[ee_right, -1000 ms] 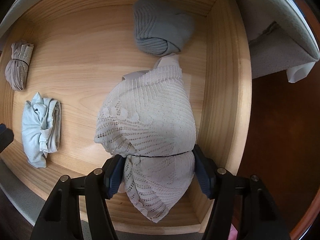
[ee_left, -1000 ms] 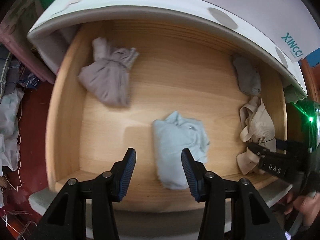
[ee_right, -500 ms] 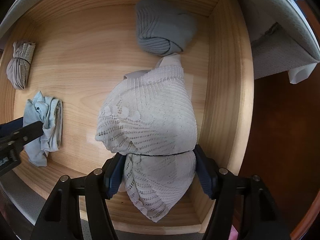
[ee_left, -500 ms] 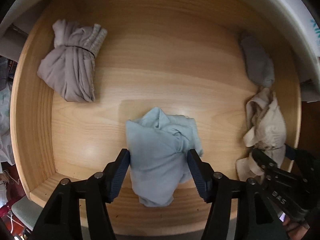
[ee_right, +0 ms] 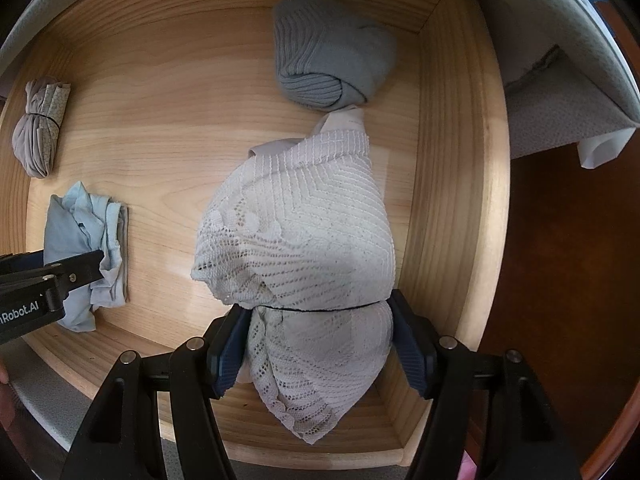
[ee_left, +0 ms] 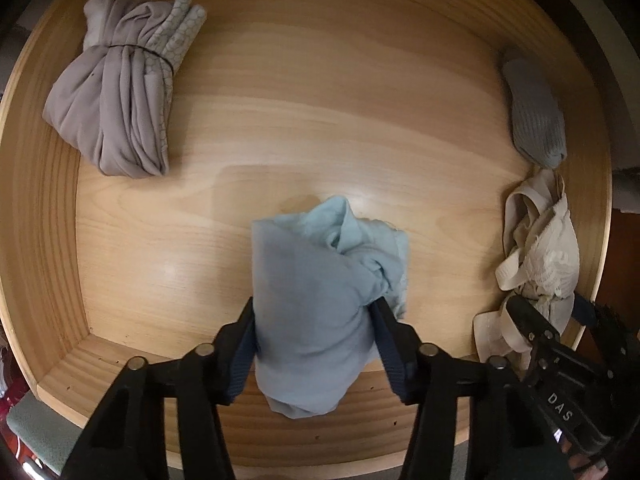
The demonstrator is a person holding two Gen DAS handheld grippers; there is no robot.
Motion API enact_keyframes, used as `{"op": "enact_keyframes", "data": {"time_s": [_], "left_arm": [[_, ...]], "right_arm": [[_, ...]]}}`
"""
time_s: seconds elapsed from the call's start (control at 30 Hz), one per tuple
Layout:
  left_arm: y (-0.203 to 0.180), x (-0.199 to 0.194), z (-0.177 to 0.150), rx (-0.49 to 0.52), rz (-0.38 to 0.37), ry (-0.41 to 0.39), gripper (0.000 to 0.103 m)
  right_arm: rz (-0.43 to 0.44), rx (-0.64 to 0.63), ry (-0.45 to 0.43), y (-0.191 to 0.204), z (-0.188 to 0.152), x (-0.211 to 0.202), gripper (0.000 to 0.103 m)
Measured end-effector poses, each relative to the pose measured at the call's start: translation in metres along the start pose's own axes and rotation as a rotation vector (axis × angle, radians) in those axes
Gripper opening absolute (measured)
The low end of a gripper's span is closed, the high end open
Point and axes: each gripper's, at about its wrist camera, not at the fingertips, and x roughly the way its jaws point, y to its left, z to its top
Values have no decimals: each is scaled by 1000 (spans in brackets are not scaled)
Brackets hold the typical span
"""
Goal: Take underwear out of drawer
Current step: 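Lower the left gripper onto the light blue knit garment and grasp it while right holds the bra, then lift the light blue garment with the left gripper over the pink box while right holds the bra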
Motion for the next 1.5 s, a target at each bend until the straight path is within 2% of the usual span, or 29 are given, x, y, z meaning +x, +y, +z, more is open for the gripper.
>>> {"op": "enact_keyframes", "data": {"time_s": [0.17,0.27,0.47,0.8,0.9,1.2,1.33,1.5], "left_arm": [[-2,-5,-6,21,-12,-14,42],[2,-9,-11,25,-11,-17,40],[9,-13,-22,38,13,-34,40],[50,-23,-34,25,23,-50,40],[44,-20,-34,24,44,-56,40],[67,-30,-39,43,92,-81,37],[73,-46,-34,74,108,-115,36],[62,-73,-33,98,94,-154,36]], "right_arm": [[0,-1,0,0,0,0,64],[0,-1,1,0,0,0,64],[-6,-3,3,2,1,0,64],[-16,-2,9,7,1,3,64],[-18,-2,10,8,1,3,64],[-25,-9,15,11,1,7,65],[-24,-7,15,12,0,8,65],[-25,-8,15,12,0,9,65]]}}
